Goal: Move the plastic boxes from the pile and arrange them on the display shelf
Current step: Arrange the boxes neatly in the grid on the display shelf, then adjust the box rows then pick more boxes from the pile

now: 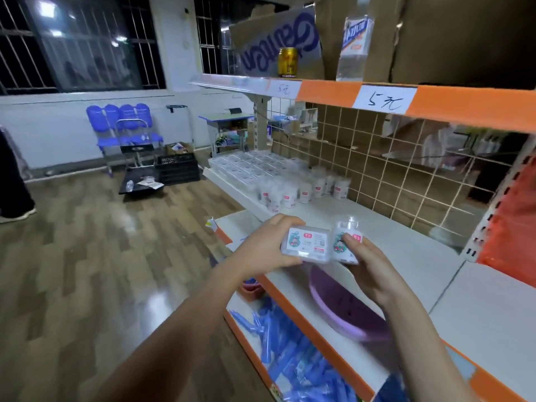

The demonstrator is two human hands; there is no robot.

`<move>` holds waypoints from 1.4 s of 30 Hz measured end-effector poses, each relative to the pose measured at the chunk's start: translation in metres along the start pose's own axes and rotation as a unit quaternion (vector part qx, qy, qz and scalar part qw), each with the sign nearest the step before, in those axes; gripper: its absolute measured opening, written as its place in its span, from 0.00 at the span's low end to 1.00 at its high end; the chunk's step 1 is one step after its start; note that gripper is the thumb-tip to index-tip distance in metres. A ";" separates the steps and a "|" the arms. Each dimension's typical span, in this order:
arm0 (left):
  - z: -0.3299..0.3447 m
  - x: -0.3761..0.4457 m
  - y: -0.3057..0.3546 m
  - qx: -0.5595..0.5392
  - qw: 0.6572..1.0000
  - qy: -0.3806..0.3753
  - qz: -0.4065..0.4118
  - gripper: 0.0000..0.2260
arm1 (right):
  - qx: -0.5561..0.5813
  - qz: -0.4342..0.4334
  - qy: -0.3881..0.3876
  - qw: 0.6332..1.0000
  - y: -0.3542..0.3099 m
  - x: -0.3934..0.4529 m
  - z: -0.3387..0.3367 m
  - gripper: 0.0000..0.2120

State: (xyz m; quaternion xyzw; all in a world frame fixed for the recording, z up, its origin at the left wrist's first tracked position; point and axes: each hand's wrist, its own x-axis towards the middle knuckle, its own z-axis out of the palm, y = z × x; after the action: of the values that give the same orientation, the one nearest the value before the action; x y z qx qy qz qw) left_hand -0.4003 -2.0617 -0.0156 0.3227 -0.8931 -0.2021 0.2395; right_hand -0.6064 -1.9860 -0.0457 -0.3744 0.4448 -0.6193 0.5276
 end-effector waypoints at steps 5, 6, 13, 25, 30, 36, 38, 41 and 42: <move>-0.024 0.066 -0.060 0.031 0.999 -0.009 0.018 0.31 | 0.002 -0.006 0.016 1.000 -0.006 0.084 0.017 0.26; -0.026 0.074 -0.067 0.030 0.999 -0.011 0.018 0.31 | 0.003 -0.004 0.015 1.000 -0.008 0.092 0.020 0.24; -0.042 0.158 -0.135 0.006 0.998 -0.046 0.043 0.30 | -0.022 -0.006 0.079 0.997 -0.006 0.178 0.023 0.27; -0.045 0.314 -0.215 -0.013 0.974 -0.121 0.193 0.30 | -0.112 -0.057 0.272 0.954 0.002 0.291 0.009 0.09; -0.040 0.360 -0.226 -0.056 0.961 -0.145 0.228 0.29 | -0.086 -0.049 0.368 0.924 0.013 0.318 -0.008 0.19; -0.018 0.392 -0.243 -0.066 0.945 -0.155 0.281 0.29 | -0.110 -0.018 0.404 0.908 0.025 0.327 -0.032 0.21; -0.012 0.398 -0.247 -0.070 0.942 -0.153 0.289 0.29 | -0.135 -0.001 0.411 0.902 0.027 0.330 -0.038 0.26; -0.006 0.405 -0.251 -0.088 0.945 -0.139 0.284 0.29 | -0.150 0.015 0.432 0.889 0.034 0.338 -0.050 0.34; -0.005 0.407 -0.252 -0.094 0.946 -0.134 0.279 0.29 | -0.156 0.017 0.437 0.886 0.034 0.341 -0.050 0.35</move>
State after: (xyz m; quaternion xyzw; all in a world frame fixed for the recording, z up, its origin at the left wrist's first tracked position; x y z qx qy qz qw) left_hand -0.5526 -2.5158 -0.0206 0.0060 -0.9482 -0.2518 0.1935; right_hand -0.6979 -2.3166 -0.0964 -0.1352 0.7276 -0.6338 0.2252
